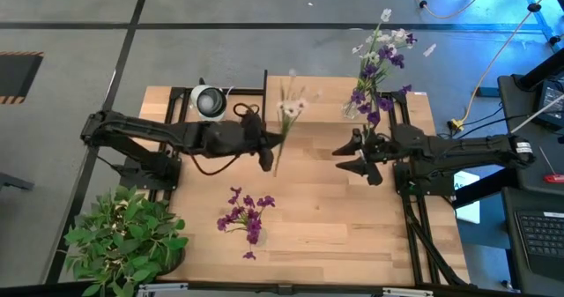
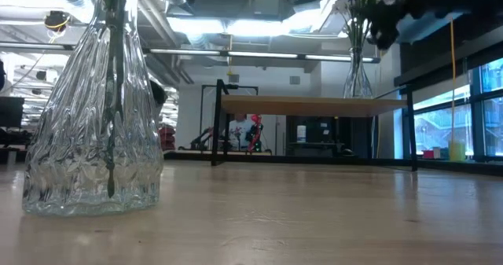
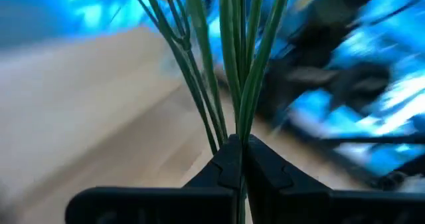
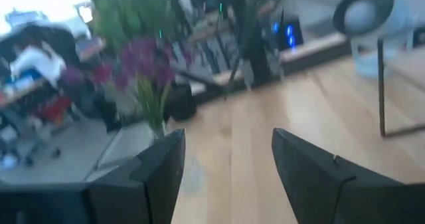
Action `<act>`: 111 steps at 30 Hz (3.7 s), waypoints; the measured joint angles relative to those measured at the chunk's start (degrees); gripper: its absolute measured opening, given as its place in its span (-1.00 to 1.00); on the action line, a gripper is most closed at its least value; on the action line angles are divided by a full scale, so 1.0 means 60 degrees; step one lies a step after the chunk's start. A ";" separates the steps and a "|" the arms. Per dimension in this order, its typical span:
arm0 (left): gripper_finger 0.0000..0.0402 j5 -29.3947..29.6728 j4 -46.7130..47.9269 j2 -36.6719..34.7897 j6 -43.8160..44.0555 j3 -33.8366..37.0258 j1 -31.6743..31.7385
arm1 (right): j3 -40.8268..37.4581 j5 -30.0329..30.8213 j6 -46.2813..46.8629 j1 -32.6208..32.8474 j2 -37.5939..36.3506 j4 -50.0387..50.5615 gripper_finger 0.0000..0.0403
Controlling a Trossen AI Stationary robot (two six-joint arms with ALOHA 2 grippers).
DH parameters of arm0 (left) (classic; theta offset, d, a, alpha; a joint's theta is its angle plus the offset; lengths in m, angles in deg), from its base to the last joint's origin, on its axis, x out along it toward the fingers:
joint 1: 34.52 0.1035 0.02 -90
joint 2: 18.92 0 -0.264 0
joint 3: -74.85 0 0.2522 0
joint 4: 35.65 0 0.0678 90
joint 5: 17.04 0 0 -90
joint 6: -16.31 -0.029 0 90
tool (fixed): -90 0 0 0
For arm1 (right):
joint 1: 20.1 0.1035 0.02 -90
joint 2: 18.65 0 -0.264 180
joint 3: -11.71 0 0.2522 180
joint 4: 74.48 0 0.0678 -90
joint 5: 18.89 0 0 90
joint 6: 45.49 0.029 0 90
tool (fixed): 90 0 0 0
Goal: Pick and place flowers into a vace then onto a shelf
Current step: Put the white flowers into the transparent vase
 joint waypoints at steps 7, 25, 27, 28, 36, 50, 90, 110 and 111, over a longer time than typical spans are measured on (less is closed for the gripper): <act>-0.99 -0.1425 -0.3062 0.0419 -0.1830 -0.0007 -0.0070 | 0.0004 0.0836 0.0771 0.0524 0.0124 -0.2161 0.13; -0.98 -0.3225 -0.5292 0.1785 -0.2593 0.0000 -0.0083 | 0.2384 0.0720 -0.0028 0.1116 0.3265 -0.1975 0.13; -0.98 -0.3203 -0.5303 0.1777 -0.2596 0.0000 -0.0083 | 0.2510 0.0672 -0.0025 0.1120 0.3412 -0.1989 0.13; -0.98 -0.3189 -0.5314 0.1763 -0.2601 0.0000 -0.0083 | 0.2547 0.0668 -0.0024 0.1120 0.3466 -0.1981 0.13; -0.98 -0.3038 -0.5367 0.1756 -0.2838 0.0000 -0.0072 | 0.2811 0.0175 0.0001 0.1226 0.3581 -0.2007 0.09; -0.98 -0.3127 -0.5809 0.1745 -0.2925 0.0000 -0.0076 | 0.2816 0.0178 -0.0018 0.1284 0.3671 -0.2232 -0.38; -0.83 -0.3817 -0.5842 0.2007 -0.3009 0.0000 -0.0146 | 0.2816 -0.0117 0.0093 0.1287 0.4054 -0.2970 -0.93; -0.51 -0.2863 -0.0645 0.0557 -0.2104 -0.0009 -0.0175 | 0.2820 0.0444 -0.0749 0.1394 0.2374 -0.2129 -0.96; -0.53 -0.2520 -0.0266 0.0490 -0.1877 0.0000 -0.0195 | 0.2821 0.0458 -0.0777 0.1489 0.2308 -0.2137 -0.96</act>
